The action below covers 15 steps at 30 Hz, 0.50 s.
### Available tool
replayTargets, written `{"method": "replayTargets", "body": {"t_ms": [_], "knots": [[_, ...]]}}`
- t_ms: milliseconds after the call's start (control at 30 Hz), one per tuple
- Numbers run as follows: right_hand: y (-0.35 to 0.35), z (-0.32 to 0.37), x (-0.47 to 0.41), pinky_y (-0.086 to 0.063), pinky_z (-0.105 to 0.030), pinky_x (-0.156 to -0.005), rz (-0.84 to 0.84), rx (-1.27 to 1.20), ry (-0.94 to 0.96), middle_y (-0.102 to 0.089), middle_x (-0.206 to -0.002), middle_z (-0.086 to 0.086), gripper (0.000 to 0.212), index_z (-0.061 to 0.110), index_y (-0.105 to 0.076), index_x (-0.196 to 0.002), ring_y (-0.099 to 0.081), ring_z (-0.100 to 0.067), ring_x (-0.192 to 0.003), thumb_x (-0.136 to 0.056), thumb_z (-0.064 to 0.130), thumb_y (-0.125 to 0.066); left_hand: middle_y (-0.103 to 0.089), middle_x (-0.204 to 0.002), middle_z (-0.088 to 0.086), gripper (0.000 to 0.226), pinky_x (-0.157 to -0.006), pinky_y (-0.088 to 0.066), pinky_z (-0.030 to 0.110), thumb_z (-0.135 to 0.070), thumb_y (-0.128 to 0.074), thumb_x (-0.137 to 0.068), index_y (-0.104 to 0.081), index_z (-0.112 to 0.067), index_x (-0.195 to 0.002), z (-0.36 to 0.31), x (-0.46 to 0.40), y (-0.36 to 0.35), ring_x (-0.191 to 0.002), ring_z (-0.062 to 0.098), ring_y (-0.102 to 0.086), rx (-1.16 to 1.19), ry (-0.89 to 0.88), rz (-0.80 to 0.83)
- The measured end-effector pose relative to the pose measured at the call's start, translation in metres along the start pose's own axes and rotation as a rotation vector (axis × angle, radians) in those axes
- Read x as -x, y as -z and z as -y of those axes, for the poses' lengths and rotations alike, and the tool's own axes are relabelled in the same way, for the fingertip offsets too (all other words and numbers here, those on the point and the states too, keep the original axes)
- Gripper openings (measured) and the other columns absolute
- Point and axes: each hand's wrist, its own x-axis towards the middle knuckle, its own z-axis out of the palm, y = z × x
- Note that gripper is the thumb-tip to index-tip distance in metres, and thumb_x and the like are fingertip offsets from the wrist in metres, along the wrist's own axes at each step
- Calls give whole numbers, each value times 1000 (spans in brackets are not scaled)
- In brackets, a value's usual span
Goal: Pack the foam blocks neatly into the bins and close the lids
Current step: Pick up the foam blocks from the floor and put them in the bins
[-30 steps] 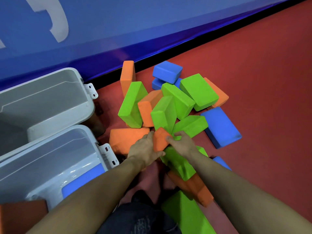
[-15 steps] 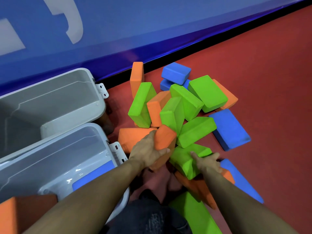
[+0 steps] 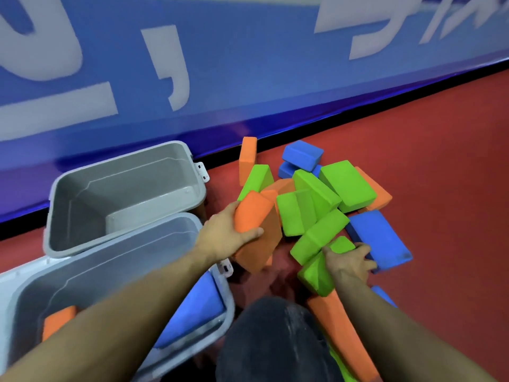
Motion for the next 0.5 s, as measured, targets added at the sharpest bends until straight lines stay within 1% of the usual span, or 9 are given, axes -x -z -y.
{"method": "replayTargets", "body": {"t_ms": [100, 200, 300, 400, 500], "knots": [[20, 20, 29, -45, -51, -96, -15, 79, 132, -39, -133, -22, 78, 21, -38, -132, -53, -47, -118, -72, 42, -84, -64, -134, 1, 92, -96, -51, 39, -68, -77, -75, -41, -29, -150, 9, 24, 43, -117, 26, -62, 26, -2, -98], [34, 36, 60, -47, -53, -95, 6, 170, 307, -39, -133, -18, 80, 25, -38, -134, -52, -44, -121, -72, 47, -83, -65, -134, 0, 85, -96, -50, 39, -67, -76, -76, -44, -30, -146, 27, 52, 82, -115, 27, -63, -5, 29, -175], [45, 63, 101, -49, -52, -94, 41, 182, 526, -41, -133, -15, 79, 27, -39, -135, -55, -43, -119, -72, 51, -80, -65, -135, -1, 84, -95, -50, 37, -66, -75, -78, -44, -30, -147, 52, 86, 116, -116, 26, -63, -22, 55, -234], [43, 94, 145, -48, -46, -93, 145, 180, 753, -44, -133, -10, 77, 32, -40, -136, -56, -38, -119, -73, 53, -78, -62, -140, 1, 85, -91, -44, 34, -60, -75, -82, -41, -26, -152, 77, 120, 142, -121, 28, -61, -61, 90, -278], [27, 119, 185, -46, -41, -101, 305, 152, 980, -46, -133, -6, 78, 36, -40, -140, -55, -30, -121, -73, 50, -79, -63, -139, 1, 87, -91, -48, 38, -63, -74, -81, -38, -28, -152, 111, 146, 159, -120, 28, -62, -108, 138, -288]]}}
